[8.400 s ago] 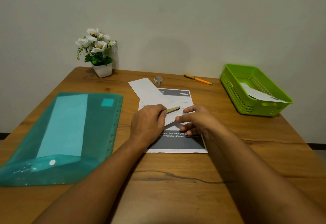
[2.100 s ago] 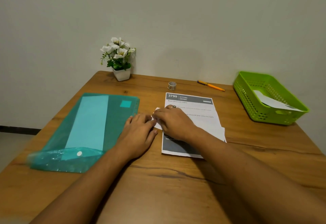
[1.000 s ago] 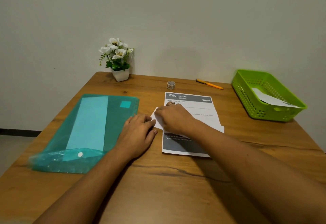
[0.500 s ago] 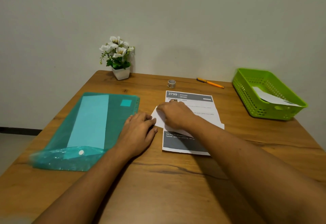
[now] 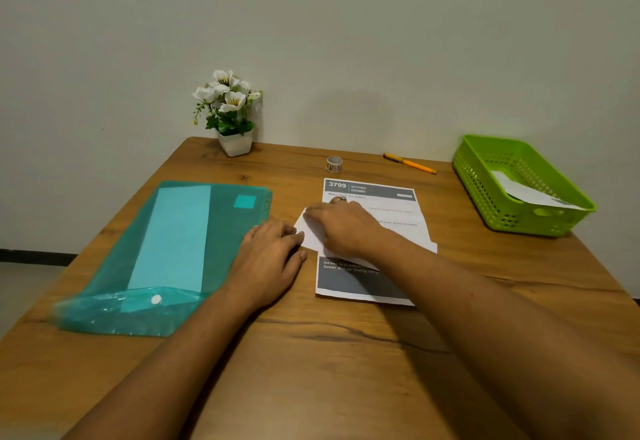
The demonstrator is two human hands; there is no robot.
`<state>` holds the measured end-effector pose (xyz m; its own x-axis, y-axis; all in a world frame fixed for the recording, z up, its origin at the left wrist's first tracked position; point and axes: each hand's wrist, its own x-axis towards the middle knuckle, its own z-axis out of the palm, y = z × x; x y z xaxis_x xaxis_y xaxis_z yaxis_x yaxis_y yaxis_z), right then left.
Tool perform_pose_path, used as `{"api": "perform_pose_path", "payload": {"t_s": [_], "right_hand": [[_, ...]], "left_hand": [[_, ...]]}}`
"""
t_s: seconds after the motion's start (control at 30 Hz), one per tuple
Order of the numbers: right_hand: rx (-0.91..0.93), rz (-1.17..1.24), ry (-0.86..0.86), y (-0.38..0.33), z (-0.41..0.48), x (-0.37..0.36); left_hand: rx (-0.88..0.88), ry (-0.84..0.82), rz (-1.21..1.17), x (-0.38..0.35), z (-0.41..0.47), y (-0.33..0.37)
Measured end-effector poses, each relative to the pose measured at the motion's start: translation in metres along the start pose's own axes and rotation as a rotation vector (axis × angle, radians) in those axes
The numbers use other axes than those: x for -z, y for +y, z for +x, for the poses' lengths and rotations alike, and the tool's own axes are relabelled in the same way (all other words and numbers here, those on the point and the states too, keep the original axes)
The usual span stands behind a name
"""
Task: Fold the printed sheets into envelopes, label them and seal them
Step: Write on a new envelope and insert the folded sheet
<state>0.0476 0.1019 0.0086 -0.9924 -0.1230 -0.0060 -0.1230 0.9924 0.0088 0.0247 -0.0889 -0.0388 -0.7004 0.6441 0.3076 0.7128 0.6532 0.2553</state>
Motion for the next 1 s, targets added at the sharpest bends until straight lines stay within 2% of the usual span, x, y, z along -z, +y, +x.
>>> {"api": "perform_pose_path", "payload": {"t_s": [0.17,0.33,0.43,0.7,0.8,1.0], "right_hand": [[0.001,-0.001,-0.051,0.006,0.013,0.006],[-0.025,0.060,-0.031,0.009,0.009,-0.009],[-0.027,0.076,-0.009,0.009,0.008,-0.012],[0.005,0.058,0.018,0.008,0.004,-0.013],[0.013,0.063,0.031,0.009,0.004,-0.014],[0.150,0.021,0.045,0.005,0.003,-0.015]], "left_hand": [[0.008,-0.014,0.041,0.008,0.002,0.003],[0.024,-0.108,0.310,0.022,-0.004,0.024],[0.036,-0.123,0.364,0.023,-0.005,0.029],[0.049,-0.121,0.280,0.013,0.022,0.018],[0.035,-0.074,0.211,0.008,0.016,0.013],[0.033,-0.018,0.135,0.001,0.009,0.008]]}}
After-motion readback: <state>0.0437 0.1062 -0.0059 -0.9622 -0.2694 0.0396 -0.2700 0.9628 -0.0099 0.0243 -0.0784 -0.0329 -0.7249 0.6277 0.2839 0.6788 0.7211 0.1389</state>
